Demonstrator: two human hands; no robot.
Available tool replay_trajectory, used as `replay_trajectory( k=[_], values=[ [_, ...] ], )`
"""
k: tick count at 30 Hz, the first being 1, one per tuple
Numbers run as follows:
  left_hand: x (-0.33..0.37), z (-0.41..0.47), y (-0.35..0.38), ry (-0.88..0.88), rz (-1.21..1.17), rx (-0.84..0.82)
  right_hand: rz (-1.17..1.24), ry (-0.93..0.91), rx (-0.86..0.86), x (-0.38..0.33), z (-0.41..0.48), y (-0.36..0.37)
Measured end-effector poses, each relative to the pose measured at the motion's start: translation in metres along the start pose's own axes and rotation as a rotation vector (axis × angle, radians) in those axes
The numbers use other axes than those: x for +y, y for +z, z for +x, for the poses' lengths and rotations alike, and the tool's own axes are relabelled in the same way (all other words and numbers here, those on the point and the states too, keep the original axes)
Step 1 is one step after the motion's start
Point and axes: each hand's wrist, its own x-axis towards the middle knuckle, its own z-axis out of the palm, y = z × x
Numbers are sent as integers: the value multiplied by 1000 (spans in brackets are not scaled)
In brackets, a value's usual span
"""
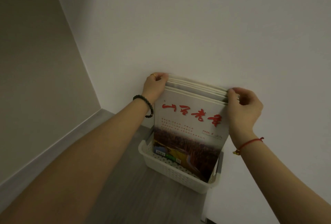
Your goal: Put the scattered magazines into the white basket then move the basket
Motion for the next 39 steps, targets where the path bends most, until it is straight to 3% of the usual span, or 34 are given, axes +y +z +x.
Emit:
replay_trajectory(
  k=[5, 9, 11, 13, 17, 19, 21, 25, 30, 37, 39],
  values=[
    [-4, -6, 2, 3, -39, -48, -353, -541, -201, -4, 2, -5],
    [-6, -5, -4, 41, 22, -46, -569, -715, -319, 0, -1, 0],
    [-7, -6, -9, 12, -52, -74, -434, -648, -341, -2, 1, -4],
    [-12, -13, -12, -45, -278, -48, -161, -486, -259, 0, 3, -13],
    [-46, -33, -11, -124, -538, -21, 359, 85, 23, 29, -21, -34],
    [-60, -43, -6, -177, -606, -67, 428, 330, -22, 47, -40, -38],
    [-68, -47, -1, -231, -661, -103, 481, 450, -151, 56, -57, -37],
    [-73, -47, 2, -269, -654, -159, 488, 400, -429, 57, -71, -28],
    [-74, -41, 0, -275, -649, -186, 419, 425, -431, 59, -71, -24],
    [-76, -39, -4, -285, -561, -288, 299, 308, -636, 65, -54, -51],
    [-82, -44, -6, -259, -512, -267, 307, 326, -514, 60, -47, -63]
  ],
)
